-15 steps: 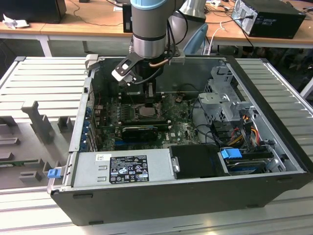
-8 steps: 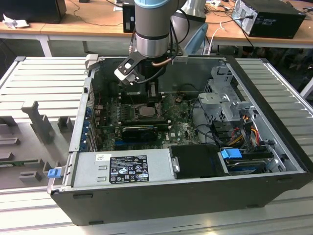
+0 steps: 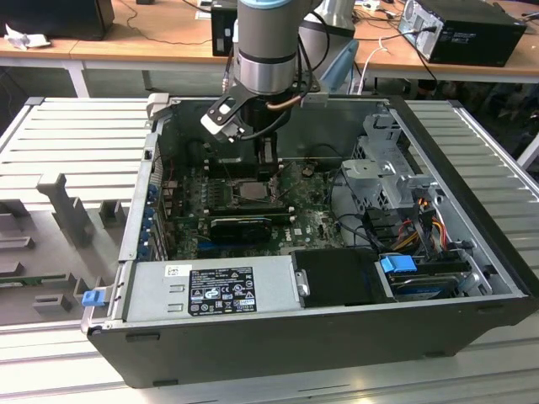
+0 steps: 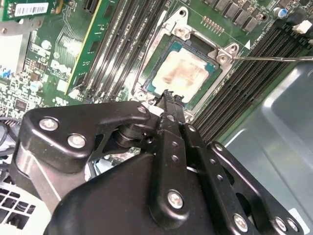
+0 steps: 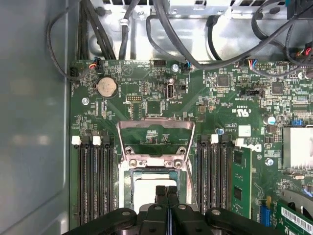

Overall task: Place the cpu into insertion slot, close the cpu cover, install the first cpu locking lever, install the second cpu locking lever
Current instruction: 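Close the cpu cover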

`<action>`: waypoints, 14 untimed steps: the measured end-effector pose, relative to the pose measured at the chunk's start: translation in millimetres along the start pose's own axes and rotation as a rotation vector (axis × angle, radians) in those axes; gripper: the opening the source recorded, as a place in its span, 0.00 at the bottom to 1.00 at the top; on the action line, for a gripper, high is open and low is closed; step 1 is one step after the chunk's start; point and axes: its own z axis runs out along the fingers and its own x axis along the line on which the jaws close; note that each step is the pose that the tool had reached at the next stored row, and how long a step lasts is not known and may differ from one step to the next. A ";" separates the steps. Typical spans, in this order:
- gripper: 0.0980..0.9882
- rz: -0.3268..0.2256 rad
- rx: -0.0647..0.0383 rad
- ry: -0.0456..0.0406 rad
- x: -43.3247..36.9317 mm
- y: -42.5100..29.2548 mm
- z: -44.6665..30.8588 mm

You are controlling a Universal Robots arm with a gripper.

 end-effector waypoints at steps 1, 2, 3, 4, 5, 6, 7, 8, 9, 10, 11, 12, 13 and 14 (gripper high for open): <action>0.01 0.000 0.000 0.0000 0.0 1.0 0.0; 0.01 0.000 0.000 -0.0002 0.0 4.2 0.1; 0.01 0.000 0.000 -0.0003 0.0 6.5 0.1; 0.01 0.000 0.000 -0.0005 0.0 7.5 -0.6; 0.01 0.000 0.000 -0.0003 0.0 7.6 -3.2; 0.01 0.000 0.000 -0.0002 0.1 7.7 -5.5; 0.01 0.000 0.000 -0.0003 0.1 7.7 -6.6; 0.01 0.000 0.000 -0.0002 0.1 7.7 -7.1; 0.01 0.000 0.000 0.0000 0.1 8.0 -7.1; 0.01 0.000 0.000 0.0000 0.1 8.6 -7.1; 0.01 0.000 0.000 -0.0003 0.1 9.4 -7.2; 0.01 0.000 0.000 -0.0003 0.1 11.5 -7.1; 0.01 0.000 0.000 -0.0003 0.2 13.0 -7.2; 0.01 0.000 0.000 -0.0004 0.2 13.1 -8.6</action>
